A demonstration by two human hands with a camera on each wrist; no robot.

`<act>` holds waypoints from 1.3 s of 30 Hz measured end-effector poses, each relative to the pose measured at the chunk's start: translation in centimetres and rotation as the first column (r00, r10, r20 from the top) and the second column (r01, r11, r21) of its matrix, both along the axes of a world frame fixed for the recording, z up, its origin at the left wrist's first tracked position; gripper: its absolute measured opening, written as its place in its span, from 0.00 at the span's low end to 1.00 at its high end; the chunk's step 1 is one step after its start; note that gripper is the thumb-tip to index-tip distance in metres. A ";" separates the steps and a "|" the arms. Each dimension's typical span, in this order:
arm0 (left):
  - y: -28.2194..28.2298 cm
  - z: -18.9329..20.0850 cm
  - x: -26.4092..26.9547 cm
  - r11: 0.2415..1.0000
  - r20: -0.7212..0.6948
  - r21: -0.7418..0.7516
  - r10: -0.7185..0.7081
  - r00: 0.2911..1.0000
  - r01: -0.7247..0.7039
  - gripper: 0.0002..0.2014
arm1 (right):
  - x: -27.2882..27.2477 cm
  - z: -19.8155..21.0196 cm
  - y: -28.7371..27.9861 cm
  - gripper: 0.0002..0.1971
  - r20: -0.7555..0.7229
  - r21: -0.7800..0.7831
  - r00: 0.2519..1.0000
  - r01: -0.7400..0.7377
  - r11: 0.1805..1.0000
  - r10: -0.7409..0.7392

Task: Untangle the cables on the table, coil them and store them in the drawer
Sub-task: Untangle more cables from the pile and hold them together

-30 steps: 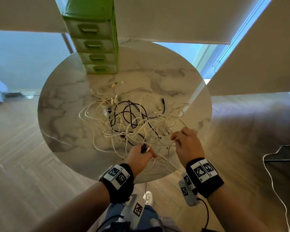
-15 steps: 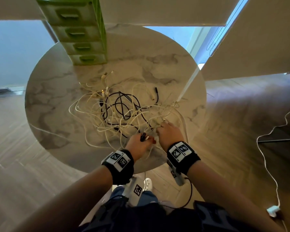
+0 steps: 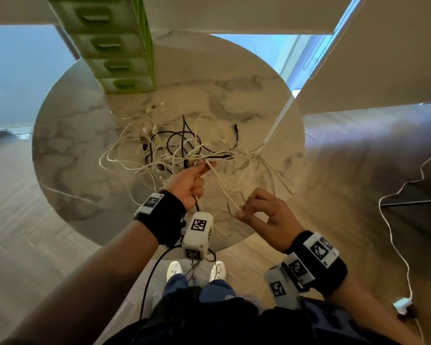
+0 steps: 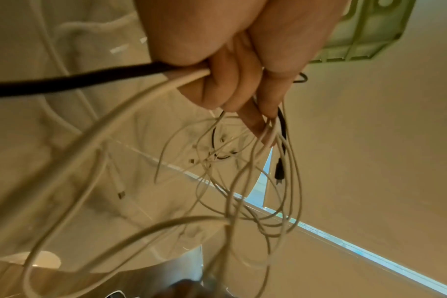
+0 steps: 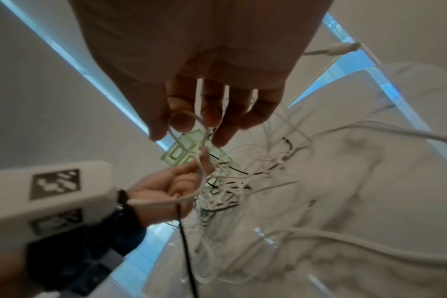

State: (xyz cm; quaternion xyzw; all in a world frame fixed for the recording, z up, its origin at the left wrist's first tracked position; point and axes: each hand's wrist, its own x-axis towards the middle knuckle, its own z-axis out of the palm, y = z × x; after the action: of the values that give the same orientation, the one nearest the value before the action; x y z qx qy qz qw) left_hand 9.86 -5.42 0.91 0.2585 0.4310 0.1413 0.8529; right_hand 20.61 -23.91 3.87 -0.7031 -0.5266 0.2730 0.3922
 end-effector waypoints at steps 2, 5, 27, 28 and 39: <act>0.1 0.3 -0.3 1.000 0.035 0.000 0.023 0.999 -0.023 0.12 | 0.5 -1.2 -0.5 0.15 0.145 -0.090 0.989 0.050 0.995 -0.036; -0.6 0.1 -1.1 0.993 -0.014 0.119 0.005 1.000 -0.003 0.09 | 0.8 -2.0 -0.2 0.08 0.354 -0.230 0.931 0.182 0.956 -0.092; 2.1 -1.4 -3.3 0.988 -0.129 0.075 0.141 0.982 -0.132 0.03 | 0.6 -0.1 -1.3 0.10 0.167 -0.169 0.984 -0.040 0.985 0.069; 1.5 -1.3 -3.0 0.989 -0.135 0.099 0.126 0.983 -0.113 0.03 | 0.6 0.0 -1.0 0.11 0.219 -0.208 0.975 0.005 0.978 0.042; -3.1 -0.7 -1.5 0.995 -0.130 0.037 0.101 0.986 -0.097 0.05 | -3.3 -2.4 7.9 0.22 0.258 -0.545 0.962 0.218 0.810 -0.085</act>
State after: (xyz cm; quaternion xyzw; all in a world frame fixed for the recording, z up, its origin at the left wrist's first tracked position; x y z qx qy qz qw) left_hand 8.32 -8.56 0.21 0.2588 0.4966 0.1726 0.8103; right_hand 17.32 -16.00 1.48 -0.8536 -0.4035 0.3052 0.1243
